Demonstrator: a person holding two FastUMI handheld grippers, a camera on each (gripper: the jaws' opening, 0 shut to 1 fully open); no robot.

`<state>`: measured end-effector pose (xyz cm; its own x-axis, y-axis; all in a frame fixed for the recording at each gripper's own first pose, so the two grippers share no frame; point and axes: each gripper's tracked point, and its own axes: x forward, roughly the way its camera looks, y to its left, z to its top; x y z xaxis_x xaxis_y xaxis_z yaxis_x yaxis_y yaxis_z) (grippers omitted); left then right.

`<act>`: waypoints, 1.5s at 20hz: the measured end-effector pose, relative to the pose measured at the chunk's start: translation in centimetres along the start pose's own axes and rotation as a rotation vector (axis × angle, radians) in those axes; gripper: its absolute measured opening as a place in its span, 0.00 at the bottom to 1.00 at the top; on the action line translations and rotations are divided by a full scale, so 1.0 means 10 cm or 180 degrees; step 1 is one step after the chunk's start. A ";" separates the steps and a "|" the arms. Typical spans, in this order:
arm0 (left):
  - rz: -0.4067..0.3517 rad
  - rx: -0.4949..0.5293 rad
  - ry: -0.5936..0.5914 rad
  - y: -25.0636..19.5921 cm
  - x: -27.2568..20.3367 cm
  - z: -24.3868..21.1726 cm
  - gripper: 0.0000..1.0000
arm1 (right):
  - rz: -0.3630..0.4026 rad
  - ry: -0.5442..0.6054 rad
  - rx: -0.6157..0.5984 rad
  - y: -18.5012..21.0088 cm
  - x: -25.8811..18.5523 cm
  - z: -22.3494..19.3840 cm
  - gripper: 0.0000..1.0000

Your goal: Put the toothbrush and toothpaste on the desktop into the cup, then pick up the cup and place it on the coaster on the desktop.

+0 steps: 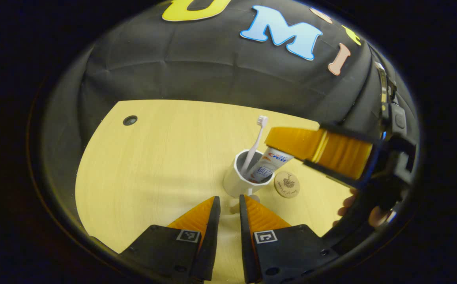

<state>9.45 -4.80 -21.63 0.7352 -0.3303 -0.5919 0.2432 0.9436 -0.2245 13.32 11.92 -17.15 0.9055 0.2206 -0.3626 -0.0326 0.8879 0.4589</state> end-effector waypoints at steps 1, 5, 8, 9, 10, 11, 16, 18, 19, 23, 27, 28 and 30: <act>-0.0026 0.0046 0.0005 -0.05 0.01 0.01 0.36 | 0.0001 -0.0074 0.0046 -0.03 -0.06 0.13 0.79; -0.0203 0.0235 0.0065 -0.33 0.02 0.05 0.35 | -0.0167 -0.0267 0.0165 -0.41 -0.32 0.46 0.79; -0.0355 0.0300 0.0275 -0.50 0.12 0.00 0.37 | -0.0371 -0.0328 0.0259 -0.79 -0.52 0.50 0.79; -0.0360 0.0333 0.0355 -0.51 0.17 -0.04 0.38 | -0.0422 -0.0329 0.0298 -0.89 -0.57 0.47 0.79; -0.0351 0.0360 0.0428 -0.51 0.22 -0.07 0.38 | -0.0465 -0.0323 0.0329 -0.97 -0.62 0.45 0.79; -0.0339 0.0384 0.0497 -0.51 0.27 -0.08 0.38 | -0.0513 -0.0310 0.0349 -1.06 -0.66 0.41 0.79; -0.0268 0.0688 0.0676 -0.53 0.36 -0.05 0.33 | -0.0731 -0.0307 0.0461 -1.46 -0.86 0.32 0.79; -0.0239 0.0790 0.0736 -0.55 0.40 -0.08 0.29 | -0.0827 -0.0312 0.0518 -1.61 -0.95 0.29 0.79; -0.0217 0.0804 0.0767 -0.56 0.40 -0.08 0.33 | -0.0871 -0.0307 0.0564 -1.69 -0.97 0.26 0.79; -0.0119 0.0759 0.0974 -0.58 0.41 -0.12 0.30 | -0.0961 -0.0316 0.0730 -1.89 -1.03 0.25 0.79; -0.0064 0.0649 0.1118 -0.59 0.41 -0.08 0.31 | -0.1019 -0.0312 0.0764 -2.02 -1.06 0.26 0.79; -0.0032 0.0637 0.1159 -0.58 0.41 -0.09 0.31 | -0.1025 -0.0300 0.0794 -2.04 -1.05 0.26 0.79; 0.0000 0.0647 0.1214 -0.57 0.40 -0.09 0.28 | -0.1031 -0.0277 0.0852 -2.08 -1.04 0.24 0.79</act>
<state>10.46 -11.56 -23.43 0.4580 -0.2782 -0.8443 0.3910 0.9160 -0.0898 5.62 -9.80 -21.03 0.8835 -0.0975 -0.4582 0.3601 0.7670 0.5311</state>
